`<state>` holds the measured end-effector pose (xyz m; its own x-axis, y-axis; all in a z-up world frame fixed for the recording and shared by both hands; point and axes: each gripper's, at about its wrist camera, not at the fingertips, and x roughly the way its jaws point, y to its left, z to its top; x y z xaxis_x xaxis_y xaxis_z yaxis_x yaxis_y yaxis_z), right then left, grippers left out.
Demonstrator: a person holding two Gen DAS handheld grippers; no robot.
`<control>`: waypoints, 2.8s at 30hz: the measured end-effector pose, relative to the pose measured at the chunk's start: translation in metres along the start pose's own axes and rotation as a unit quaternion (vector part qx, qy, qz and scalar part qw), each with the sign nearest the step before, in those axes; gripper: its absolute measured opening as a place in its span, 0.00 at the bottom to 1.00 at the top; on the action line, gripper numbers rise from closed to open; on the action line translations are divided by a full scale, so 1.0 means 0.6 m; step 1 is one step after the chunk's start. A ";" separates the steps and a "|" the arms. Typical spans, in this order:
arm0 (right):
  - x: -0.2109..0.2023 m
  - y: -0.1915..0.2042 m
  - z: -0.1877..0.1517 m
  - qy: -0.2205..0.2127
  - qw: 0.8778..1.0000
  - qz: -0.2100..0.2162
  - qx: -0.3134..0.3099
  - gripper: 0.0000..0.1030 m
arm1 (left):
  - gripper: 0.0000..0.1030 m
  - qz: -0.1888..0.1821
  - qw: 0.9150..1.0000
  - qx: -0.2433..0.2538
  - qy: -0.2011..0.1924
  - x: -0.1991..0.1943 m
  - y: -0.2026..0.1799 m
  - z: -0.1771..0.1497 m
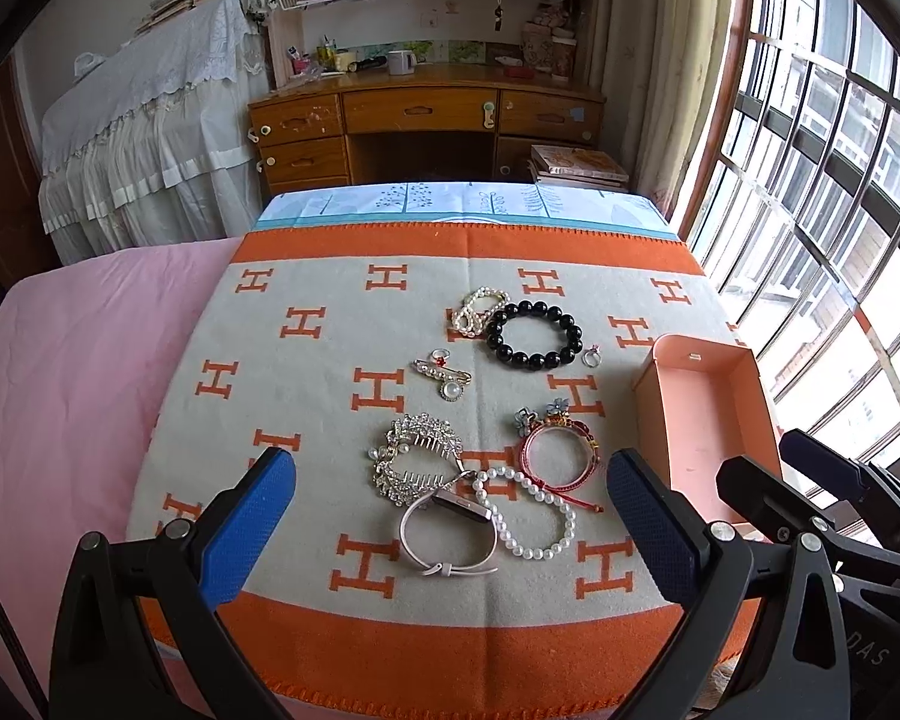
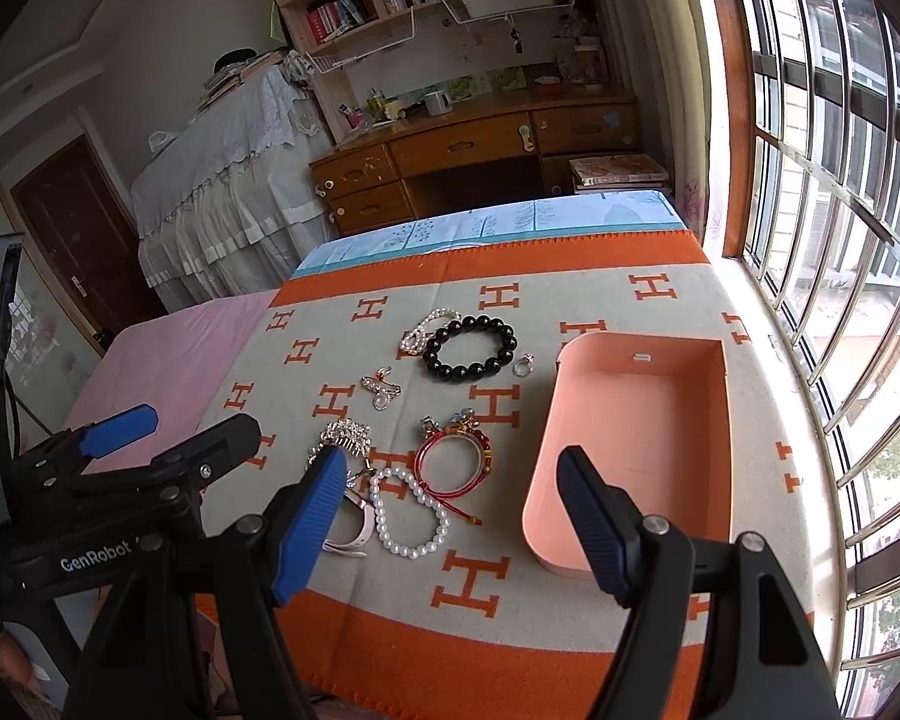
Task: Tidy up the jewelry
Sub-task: 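Grasp the black bead bracelet with the right gripper while the left grasps the pearl necklace, then carry the black bead bracelet into the pink tray with the right gripper while the left lifts the necklace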
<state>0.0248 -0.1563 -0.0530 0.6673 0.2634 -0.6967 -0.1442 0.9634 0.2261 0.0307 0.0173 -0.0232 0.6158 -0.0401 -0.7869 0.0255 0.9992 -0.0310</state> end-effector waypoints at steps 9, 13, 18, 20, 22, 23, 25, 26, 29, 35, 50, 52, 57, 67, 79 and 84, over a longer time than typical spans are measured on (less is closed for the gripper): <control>0.033 -0.009 0.063 0.035 0.999 0.040 0.001 0.71 | 0.99 -0.010 1.000 0.001 0.014 0.044 0.018 0.041; 0.060 -0.013 0.103 0.042 0.999 0.034 -0.003 0.71 | 0.99 -0.015 1.000 0.002 0.009 0.072 0.040 0.078; 0.113 -0.031 0.164 0.058 0.998 0.018 -0.002 0.71 | 0.99 -0.031 0.999 -0.025 0.028 0.119 0.087 0.142; 0.141 -0.036 0.185 0.070 0.997 0.012 -0.002 0.67 | 0.99 -0.029 0.998 -0.036 0.045 0.144 0.101 0.167; 0.176 -0.041 0.203 0.087 0.996 0.002 -0.002 0.64 | 0.99 -0.023 0.998 -0.025 0.051 0.170 0.103 0.188; 0.195 -0.044 0.210 0.099 0.995 -0.002 0.001 0.61 | 0.99 -0.015 0.998 -0.020 0.054 0.182 0.102 0.195; 0.235 -0.050 0.220 0.123 0.992 -0.014 0.004 0.56 | 0.99 -0.009 0.998 -0.004 0.065 0.213 0.096 0.206; 0.258 -0.052 0.222 0.137 0.990 -0.021 0.002 0.53 | 0.99 -0.006 0.997 0.003 0.073 0.230 0.092 0.208; 0.324 -0.058 0.219 0.184 0.982 -0.032 0.005 0.44 | 0.99 -0.012 0.993 0.017 0.115 0.289 0.083 0.208; 0.407 -0.067 0.196 0.242 0.968 -0.062 -0.006 0.39 | 0.89 -0.032 0.986 0.021 0.164 0.381 0.073 0.200; 0.331 -0.073 0.202 0.175 0.984 -0.027 0.006 0.14 | 0.47 -0.054 0.976 0.005 0.211 0.457 0.054 0.203; 0.300 -0.076 0.204 0.163 0.986 -0.016 0.009 0.14 | 0.38 -0.053 0.975 0.005 0.216 0.463 0.051 0.203; 0.229 -0.074 0.209 0.127 0.992 0.010 0.011 0.14 | 0.31 -0.043 0.974 0.008 0.221 0.474 0.040 0.203; 0.088 -0.088 0.204 0.047 0.998 0.045 0.025 0.14 | 0.03 -0.017 0.977 0.034 0.209 0.476 -0.002 0.201; 0.045 -0.167 0.119 0.041 0.997 -0.004 0.060 0.14 | 0.03 -0.025 0.992 0.041 0.113 0.324 -0.031 0.231; 0.082 -0.209 0.050 0.092 0.990 -0.009 0.105 0.16 | 0.03 -0.056 0.995 0.043 0.073 0.230 -0.039 0.243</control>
<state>0.0978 -0.2657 -0.0953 0.5208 0.2687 -0.8103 0.0343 0.9418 0.3343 0.2298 -0.0120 -0.0410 0.4849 -0.1441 -0.8626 0.1592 0.9844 -0.0750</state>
